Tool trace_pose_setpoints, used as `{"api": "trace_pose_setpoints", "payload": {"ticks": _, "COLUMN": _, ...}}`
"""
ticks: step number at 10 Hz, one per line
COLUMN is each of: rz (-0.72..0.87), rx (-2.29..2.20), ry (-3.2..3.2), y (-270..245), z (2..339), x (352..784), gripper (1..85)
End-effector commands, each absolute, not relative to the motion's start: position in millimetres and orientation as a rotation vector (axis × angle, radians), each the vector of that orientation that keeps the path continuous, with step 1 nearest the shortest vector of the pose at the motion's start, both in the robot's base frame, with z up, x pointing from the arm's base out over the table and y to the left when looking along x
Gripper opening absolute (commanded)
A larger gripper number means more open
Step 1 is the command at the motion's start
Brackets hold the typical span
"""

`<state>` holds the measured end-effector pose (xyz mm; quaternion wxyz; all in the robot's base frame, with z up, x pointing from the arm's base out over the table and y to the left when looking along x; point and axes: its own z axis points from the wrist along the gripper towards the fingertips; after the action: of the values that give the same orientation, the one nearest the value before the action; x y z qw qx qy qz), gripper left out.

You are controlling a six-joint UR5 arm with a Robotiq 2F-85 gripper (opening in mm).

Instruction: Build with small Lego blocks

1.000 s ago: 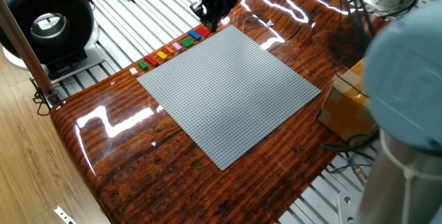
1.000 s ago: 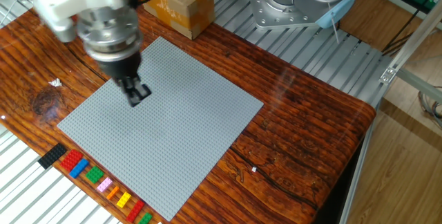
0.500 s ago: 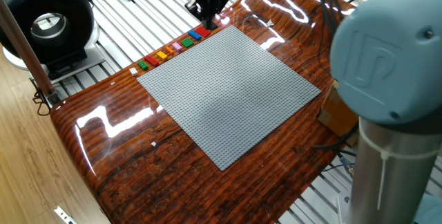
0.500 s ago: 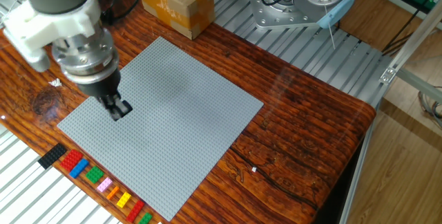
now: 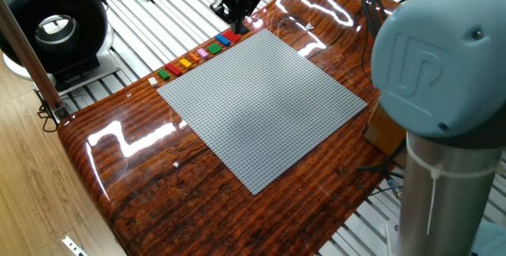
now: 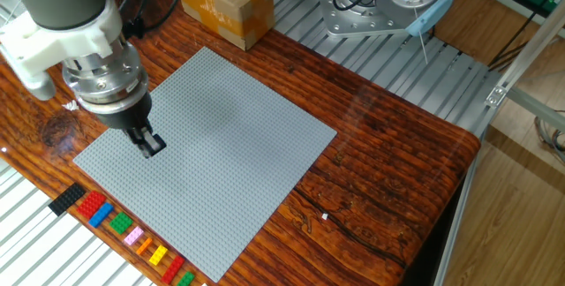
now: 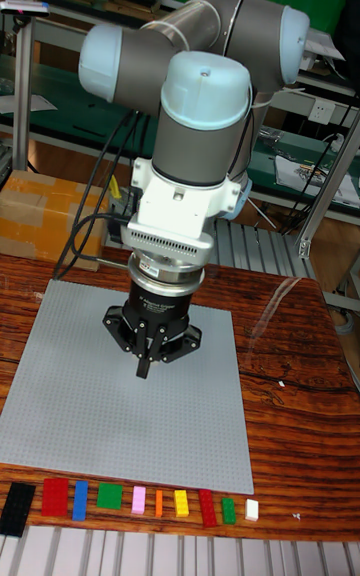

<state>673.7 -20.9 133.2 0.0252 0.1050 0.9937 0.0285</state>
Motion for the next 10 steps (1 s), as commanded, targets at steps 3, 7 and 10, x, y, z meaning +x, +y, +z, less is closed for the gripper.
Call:
{"api": "trace_pose_setpoints", "payload": {"ticks": 3, "rz": 0.106, "rx": 0.390, "ry": 3.012, "y": -20.7, "z": 135.2, "x": 688.9, "gripper": 1.0}}
{"api": "trace_pose_setpoints", "payload": {"ticks": 7, "rz": 0.151, "rx": 0.225, "ry": 3.101, "y": -43.9, "z": 132.4, "x": 692.7, "gripper": 1.0}}
{"api": "trace_pose_setpoints", "payload": {"ticks": 10, "rz": 0.145, "rx": 0.158, "ry": 3.106, "y": -72.5, "z": 122.4, "x": 721.8, "gripper": 1.0}}
